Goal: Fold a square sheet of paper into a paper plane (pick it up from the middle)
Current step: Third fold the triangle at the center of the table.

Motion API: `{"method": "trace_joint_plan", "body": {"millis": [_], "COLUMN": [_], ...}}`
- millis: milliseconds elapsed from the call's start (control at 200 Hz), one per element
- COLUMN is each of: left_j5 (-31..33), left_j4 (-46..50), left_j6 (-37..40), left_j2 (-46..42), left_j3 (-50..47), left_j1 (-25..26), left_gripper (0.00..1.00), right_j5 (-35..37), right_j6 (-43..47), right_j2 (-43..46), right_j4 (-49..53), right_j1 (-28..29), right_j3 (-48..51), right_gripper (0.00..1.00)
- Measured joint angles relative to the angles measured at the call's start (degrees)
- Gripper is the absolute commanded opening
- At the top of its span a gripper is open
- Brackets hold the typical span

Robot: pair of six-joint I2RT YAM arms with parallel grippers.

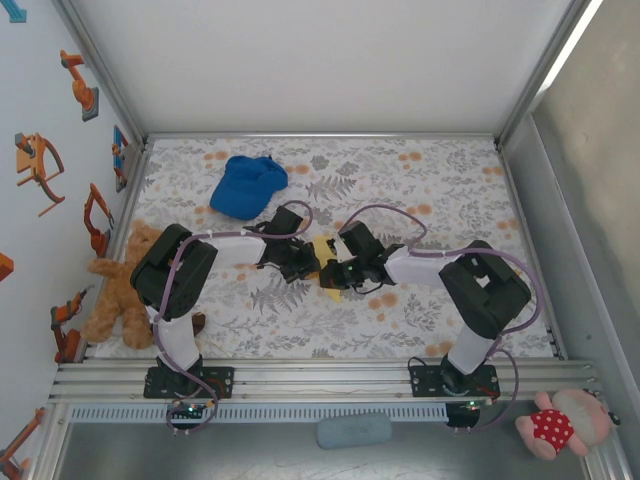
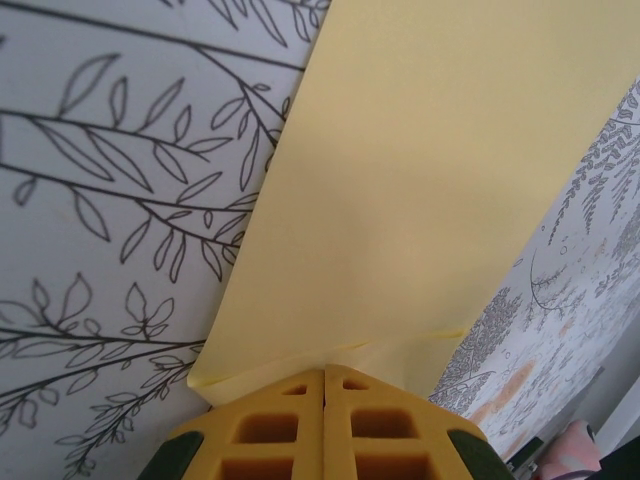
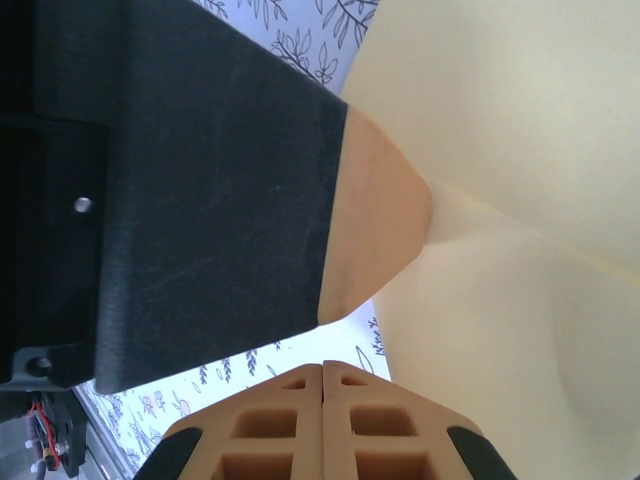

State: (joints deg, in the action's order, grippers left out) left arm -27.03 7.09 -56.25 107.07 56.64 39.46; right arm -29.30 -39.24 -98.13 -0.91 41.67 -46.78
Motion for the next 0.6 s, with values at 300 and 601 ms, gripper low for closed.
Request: {"method": "trace_joint_plan", "body": {"millis": [300,601], "left_j5": [0.04,0.07], "left_j4": [0.5,1.27], "left_j6": [0.02,0.02], "left_j2": [0.17,0.39], "left_j3": [0.39,0.87], "left_j1": [0.04,0.04], "left_gripper": [0.04,0.04], "right_j5": [0.35,0.22], "right_j6": [0.02,0.02], "right_j2": [-2.38,-2.23], "right_j4": [-0.24,-2.97], "right_j1": [0.0,-0.02], "right_j3": [0.46,2.19], "right_gripper": [0.02,0.02]}}
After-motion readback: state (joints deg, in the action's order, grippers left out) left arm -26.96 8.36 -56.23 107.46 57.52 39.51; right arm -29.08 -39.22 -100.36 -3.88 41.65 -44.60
